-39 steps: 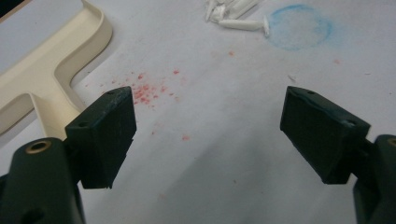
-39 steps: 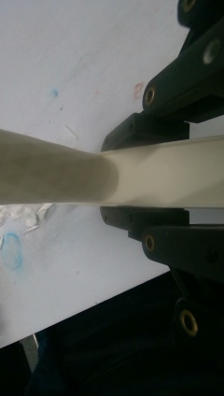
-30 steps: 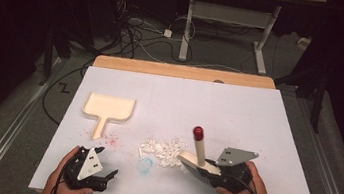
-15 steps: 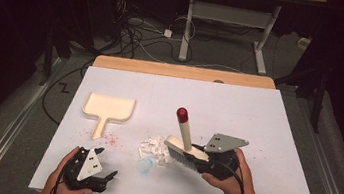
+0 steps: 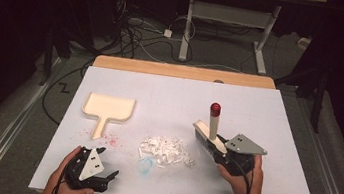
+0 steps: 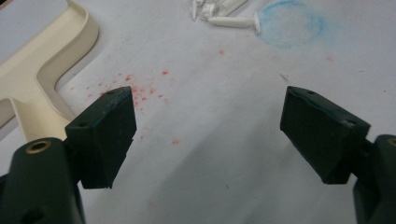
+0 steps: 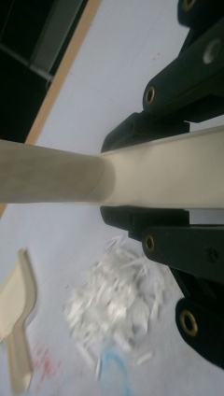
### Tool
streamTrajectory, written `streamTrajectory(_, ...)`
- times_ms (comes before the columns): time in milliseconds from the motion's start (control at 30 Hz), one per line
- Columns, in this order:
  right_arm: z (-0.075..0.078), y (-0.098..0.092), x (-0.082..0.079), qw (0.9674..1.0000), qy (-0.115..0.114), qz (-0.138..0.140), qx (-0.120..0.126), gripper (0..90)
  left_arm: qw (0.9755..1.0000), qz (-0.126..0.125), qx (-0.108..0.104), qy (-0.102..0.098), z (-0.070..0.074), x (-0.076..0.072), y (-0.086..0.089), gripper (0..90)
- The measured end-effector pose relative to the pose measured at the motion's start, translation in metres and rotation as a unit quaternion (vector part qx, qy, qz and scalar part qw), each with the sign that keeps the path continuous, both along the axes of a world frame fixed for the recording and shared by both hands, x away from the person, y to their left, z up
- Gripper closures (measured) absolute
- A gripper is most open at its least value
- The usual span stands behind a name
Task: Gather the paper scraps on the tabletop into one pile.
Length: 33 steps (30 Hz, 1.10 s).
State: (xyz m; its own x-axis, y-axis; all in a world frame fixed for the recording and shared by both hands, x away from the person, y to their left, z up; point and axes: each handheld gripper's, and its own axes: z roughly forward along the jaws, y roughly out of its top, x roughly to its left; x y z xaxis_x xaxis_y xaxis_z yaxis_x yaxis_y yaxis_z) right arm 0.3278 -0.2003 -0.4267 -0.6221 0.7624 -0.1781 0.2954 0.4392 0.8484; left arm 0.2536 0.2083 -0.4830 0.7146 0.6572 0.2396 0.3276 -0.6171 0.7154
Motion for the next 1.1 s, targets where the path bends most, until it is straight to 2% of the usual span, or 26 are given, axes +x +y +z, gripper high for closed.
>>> streamTrajectory(67,-0.009,0.003,0.002,0.9999,0.011,-0.009,0.004,67.3,1.0000,0.000,-0.004,0.001,0.000,0.000,0.000,17.6)
streamTrajectory(100,-0.012,0.006,0.001,0.9998,0.010,-0.011,0.015,67.3,1.0000,0.000,-0.005,0.001,0.000,0.000,0.001,17.6)
streamTrajectory(167,-0.011,0.014,-0.004,0.9996,0.021,-0.015,0.010,67.2,1.0000,-0.001,-0.003,0.002,0.000,0.000,0.001,17.6)
streamTrajectory(233,-0.013,0.022,-0.008,0.9992,0.035,-0.007,0.015,66.9,1.0000,-0.004,0.001,0.004,-0.001,-0.001,0.000,17.6)
streamTrajectory(333,-0.017,0.034,-0.011,0.9992,0.038,-0.008,0.012,66.2,1.0000,-0.008,0.003,0.004,-0.001,-0.002,-0.001,17.6)
streamTrajectory(500,-0.016,0.055,-0.007,0.9977,0.052,-0.012,0.042,66.3,1.0000,-0.007,-0.002,0.006,-0.001,0.000,-0.002,17.6)
streamTrajectory(567,-0.014,0.063,-0.004,0.9961,0.061,-0.008,0.063,66.7,0.9999,-0.008,-0.002,0.006,-0.001,0.000,-0.003,17.6)
streamTrajectory(767,-0.012,0.088,-0.002,0.9946,0.064,0.010,0.081,67.2,0.9999,-0.010,-0.001,0.007,-0.002,-0.001,-0.003,17.6)
streamTrajectory(933,-0.004,0.087,0.002,0.9960,0.042,0.015,0.077,67.2,0.9999,-0.008,0.000,0.008,-0.002,-0.003,-0.002,17.6)
streamTrajectory(1100,0.006,0.071,0.004,0.9946,0.044,0.021,0.091,67.2,0.9999,-0.008,0.005,0.007,-0.002,-0.003,-0.003,17.6)
